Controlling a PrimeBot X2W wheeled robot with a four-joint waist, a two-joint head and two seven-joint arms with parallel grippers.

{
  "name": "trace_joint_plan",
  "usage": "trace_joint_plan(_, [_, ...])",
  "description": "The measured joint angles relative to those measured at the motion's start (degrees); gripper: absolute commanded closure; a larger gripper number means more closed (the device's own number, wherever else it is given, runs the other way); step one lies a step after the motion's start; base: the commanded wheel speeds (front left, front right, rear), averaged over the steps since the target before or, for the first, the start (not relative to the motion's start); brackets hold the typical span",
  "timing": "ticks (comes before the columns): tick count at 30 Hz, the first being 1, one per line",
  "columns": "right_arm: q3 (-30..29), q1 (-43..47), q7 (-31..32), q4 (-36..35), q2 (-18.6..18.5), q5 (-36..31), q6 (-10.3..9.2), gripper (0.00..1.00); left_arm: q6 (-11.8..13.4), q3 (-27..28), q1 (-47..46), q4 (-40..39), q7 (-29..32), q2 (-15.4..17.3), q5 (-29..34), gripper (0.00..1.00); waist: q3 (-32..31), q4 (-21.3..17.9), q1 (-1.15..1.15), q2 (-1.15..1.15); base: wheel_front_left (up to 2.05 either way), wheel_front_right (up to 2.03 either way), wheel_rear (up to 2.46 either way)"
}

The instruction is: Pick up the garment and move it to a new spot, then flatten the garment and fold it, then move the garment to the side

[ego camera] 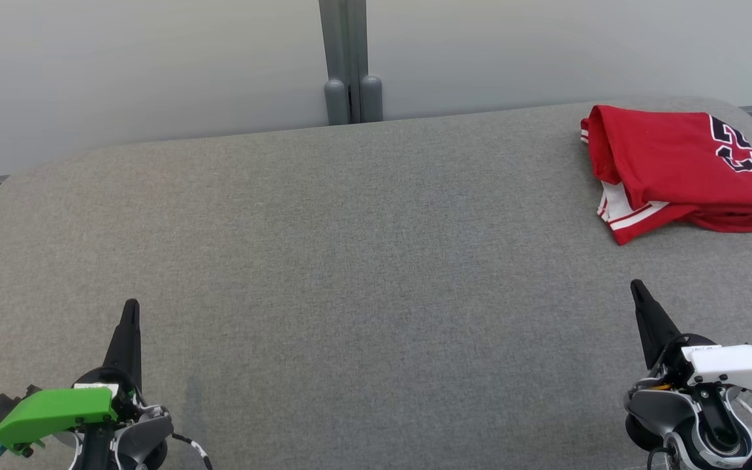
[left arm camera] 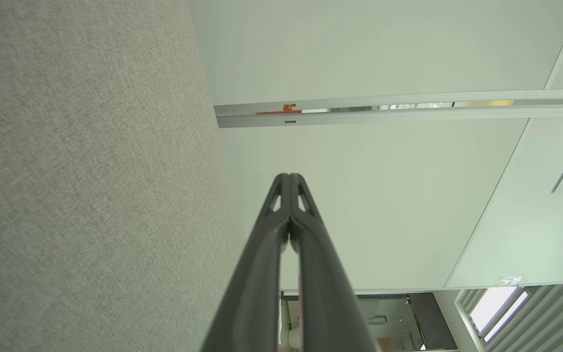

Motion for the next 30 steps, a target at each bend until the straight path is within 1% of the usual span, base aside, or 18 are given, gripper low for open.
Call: trace_joint_plan(30, [-0.1,-0.01,0.07,0.01,0.04,0.0,0.0,1.0,0.0,0.0,0.0,0.0,0.0,-0.01,0.0,1.0,0.0,0.0,0.0,0.0,0.0,0.0,0.0])
